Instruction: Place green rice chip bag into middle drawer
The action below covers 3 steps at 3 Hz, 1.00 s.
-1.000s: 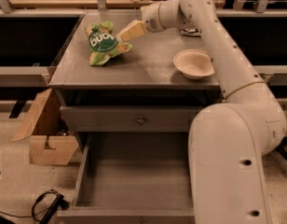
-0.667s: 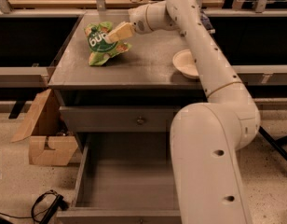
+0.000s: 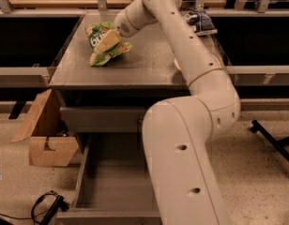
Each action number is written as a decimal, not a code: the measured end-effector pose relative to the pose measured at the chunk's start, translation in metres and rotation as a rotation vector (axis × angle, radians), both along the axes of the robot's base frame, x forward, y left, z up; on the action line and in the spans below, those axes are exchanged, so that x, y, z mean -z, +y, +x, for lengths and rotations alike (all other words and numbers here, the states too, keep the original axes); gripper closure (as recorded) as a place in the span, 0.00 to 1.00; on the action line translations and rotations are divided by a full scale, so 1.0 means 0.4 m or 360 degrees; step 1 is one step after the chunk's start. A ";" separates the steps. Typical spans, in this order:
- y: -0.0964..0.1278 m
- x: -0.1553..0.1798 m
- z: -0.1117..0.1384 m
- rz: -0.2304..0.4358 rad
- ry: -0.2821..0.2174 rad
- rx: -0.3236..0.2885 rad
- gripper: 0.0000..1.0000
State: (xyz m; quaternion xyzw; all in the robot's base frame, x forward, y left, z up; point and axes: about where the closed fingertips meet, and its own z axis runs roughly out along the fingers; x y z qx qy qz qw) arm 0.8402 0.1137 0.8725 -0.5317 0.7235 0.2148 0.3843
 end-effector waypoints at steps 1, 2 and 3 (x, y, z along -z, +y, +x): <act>0.016 0.104 -0.019 -0.0209 0.0185 0.0023 0.38; 0.015 0.103 -0.022 -0.0223 0.0200 0.0025 0.61; 0.015 0.103 -0.022 -0.0223 0.0200 0.0025 0.84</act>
Offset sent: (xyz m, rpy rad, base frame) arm -0.0063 0.0055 -0.0351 -0.1108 0.0978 -0.0124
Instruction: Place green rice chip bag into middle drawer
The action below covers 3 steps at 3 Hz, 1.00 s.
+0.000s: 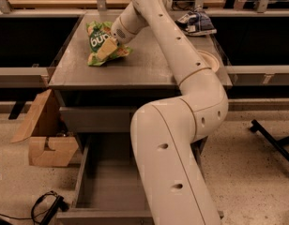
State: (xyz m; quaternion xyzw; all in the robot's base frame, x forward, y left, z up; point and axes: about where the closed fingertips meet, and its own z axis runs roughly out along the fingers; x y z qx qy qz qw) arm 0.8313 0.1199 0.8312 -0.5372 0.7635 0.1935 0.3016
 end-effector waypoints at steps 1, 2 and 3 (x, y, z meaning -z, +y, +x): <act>0.000 -0.006 -0.001 -0.0003 -0.0003 -0.0005 1.00; -0.051 -0.065 -0.008 -0.0048 -0.0063 0.0030 1.00; -0.155 -0.222 -0.097 -0.0103 -0.0145 0.0081 1.00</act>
Offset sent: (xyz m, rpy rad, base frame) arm -0.0490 -0.0505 0.0600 -0.0662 -0.1088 -0.0537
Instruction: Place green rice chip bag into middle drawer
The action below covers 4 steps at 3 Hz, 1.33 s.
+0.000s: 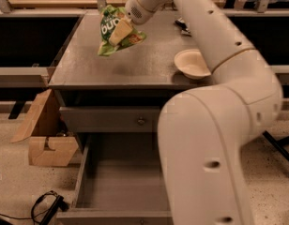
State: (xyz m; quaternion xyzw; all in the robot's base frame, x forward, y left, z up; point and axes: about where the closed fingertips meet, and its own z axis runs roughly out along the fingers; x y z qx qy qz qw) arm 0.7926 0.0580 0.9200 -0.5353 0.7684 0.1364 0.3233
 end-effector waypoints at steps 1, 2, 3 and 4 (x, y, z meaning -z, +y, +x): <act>-0.087 -0.135 -0.127 0.0053 -0.0076 0.0010 1.00; -0.178 -0.193 -0.325 0.0060 -0.0026 -0.0038 1.00; -0.262 -0.178 -0.512 0.0033 0.0078 -0.0018 1.00; -0.343 0.002 -0.672 -0.0066 0.0374 0.0079 1.00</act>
Offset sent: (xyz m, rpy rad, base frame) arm -0.2739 -0.1125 -0.0134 -0.0815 0.2487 0.1084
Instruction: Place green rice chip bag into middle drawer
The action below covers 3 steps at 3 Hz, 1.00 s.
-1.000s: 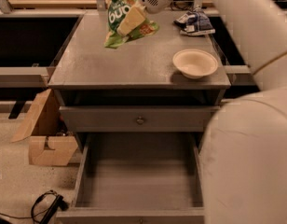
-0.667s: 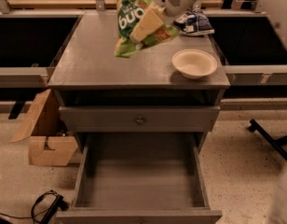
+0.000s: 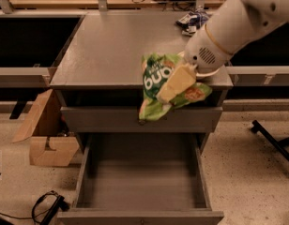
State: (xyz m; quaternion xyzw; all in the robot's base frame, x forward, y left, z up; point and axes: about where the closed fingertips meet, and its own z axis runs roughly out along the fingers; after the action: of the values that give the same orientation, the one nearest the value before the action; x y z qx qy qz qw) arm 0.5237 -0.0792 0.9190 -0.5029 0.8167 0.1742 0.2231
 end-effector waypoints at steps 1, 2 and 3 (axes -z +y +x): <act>0.009 0.038 -0.014 -0.0023 0.0045 -0.0024 1.00; 0.009 0.033 -0.013 -0.0021 0.0038 -0.0023 1.00; 0.118 0.178 -0.049 -0.0017 0.0173 -0.0082 1.00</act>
Offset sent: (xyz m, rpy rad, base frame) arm -0.0072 0.0029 -0.0185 -0.0173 0.0354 0.0145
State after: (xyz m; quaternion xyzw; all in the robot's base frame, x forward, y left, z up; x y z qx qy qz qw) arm 0.5040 -0.0319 0.8480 -0.5148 0.8153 0.2025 0.1713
